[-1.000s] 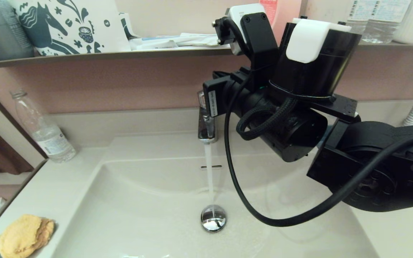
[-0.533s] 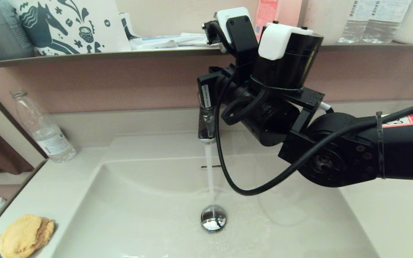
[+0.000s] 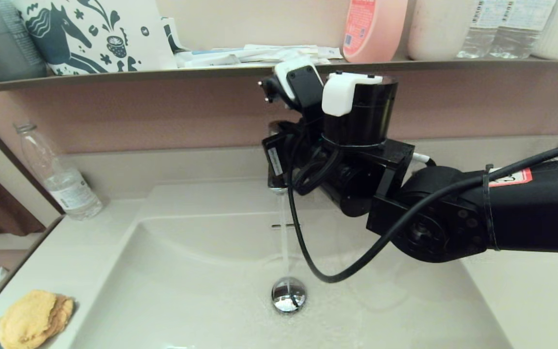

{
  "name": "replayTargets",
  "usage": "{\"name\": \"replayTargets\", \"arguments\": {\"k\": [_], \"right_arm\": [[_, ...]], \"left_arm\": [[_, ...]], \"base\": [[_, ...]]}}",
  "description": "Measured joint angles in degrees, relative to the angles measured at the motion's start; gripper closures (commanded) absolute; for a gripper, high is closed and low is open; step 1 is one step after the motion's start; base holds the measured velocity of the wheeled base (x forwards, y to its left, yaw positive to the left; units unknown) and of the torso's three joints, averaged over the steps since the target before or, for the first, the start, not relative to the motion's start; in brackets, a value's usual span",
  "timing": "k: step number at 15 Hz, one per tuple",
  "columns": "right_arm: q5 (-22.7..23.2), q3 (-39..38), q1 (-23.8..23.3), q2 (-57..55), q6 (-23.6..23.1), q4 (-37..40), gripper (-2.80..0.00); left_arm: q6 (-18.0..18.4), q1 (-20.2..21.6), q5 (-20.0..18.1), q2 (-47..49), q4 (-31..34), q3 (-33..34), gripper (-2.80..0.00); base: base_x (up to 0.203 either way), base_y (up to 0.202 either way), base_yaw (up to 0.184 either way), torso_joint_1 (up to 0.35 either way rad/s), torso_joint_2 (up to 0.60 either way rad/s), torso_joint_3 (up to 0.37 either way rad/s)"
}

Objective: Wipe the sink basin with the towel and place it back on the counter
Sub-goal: Turn off the faucet

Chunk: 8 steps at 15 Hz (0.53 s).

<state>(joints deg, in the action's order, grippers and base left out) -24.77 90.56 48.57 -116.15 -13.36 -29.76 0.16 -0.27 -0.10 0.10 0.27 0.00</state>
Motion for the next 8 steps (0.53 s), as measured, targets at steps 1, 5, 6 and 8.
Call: {"name": "replayTargets", "arguments": {"k": [1,5,6,8], "right_arm": [[0.0,-1.6,-0.1,0.6,0.0,-0.2,0.00],[-0.2,-5.0,0.1,4.5,0.2,0.2,0.00],[-0.6,-5.8,-0.1,6.1,0.7,0.1,0.00],[-1.3,-11.4,-1.4,10.0,2.3,0.1,0.00]], "left_arm": [[0.0,0.0,0.0,0.0,0.0,0.0,0.00],[0.0,0.0,0.0,0.0,0.0,0.0,0.00],[0.0,0.0,0.0,0.0,0.0,0.0,0.00],[0.0,0.0,0.0,0.0,0.0,0.0,0.00]], "base": [[0.000,0.000,0.000,0.000,0.00,0.000],[0.000,0.000,0.000,0.000,0.00,0.000],[0.000,0.000,0.000,0.000,0.00,0.000],[0.000,0.000,0.000,0.000,0.00,0.000]]}}
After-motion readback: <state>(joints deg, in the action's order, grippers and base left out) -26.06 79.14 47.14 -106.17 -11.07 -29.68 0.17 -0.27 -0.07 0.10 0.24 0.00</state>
